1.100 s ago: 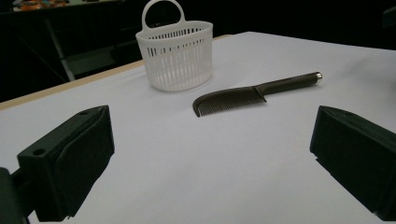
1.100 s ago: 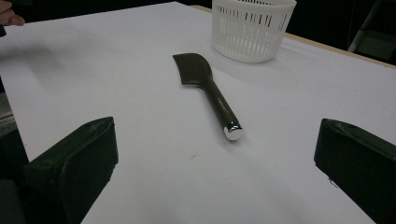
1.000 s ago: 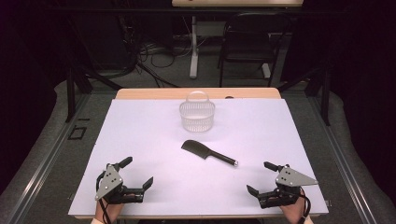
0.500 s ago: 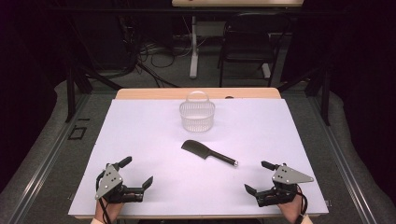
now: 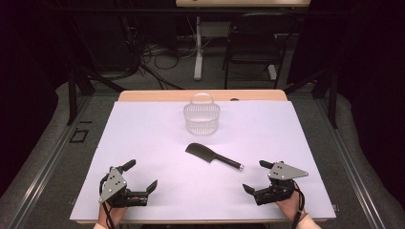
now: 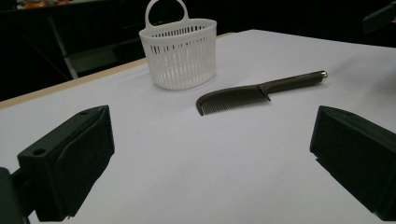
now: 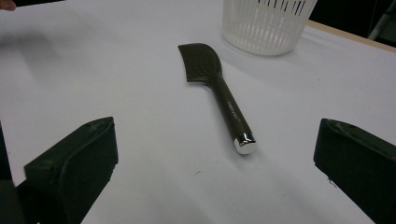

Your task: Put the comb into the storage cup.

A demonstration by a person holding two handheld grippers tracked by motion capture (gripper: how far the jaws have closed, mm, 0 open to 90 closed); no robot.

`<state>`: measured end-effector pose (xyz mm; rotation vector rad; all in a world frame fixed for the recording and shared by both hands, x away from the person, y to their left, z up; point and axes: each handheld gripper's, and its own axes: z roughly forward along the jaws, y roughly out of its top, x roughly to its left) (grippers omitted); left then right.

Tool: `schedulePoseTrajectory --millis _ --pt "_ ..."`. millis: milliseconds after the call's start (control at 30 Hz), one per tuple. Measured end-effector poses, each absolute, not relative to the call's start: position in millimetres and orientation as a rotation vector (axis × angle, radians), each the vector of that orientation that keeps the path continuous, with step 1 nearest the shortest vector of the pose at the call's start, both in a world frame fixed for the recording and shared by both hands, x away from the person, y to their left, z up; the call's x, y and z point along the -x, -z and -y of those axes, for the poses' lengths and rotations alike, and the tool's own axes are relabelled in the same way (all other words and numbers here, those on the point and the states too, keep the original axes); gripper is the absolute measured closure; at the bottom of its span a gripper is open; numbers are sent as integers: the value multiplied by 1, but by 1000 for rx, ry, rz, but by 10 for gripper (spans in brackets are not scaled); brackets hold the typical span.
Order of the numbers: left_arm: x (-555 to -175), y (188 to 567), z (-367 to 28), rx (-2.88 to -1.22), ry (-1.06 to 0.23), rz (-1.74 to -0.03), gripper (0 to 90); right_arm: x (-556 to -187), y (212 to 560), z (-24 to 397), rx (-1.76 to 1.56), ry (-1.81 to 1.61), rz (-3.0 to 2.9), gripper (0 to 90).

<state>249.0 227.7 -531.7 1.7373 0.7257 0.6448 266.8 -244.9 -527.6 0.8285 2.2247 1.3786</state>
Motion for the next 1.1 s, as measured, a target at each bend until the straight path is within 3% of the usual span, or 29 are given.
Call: schedulePoseTrajectory --millis 1100 --pt "-249 531 -227 -1738 -655 -728 0 -297 522 215 -758 -1278 -2376 0"
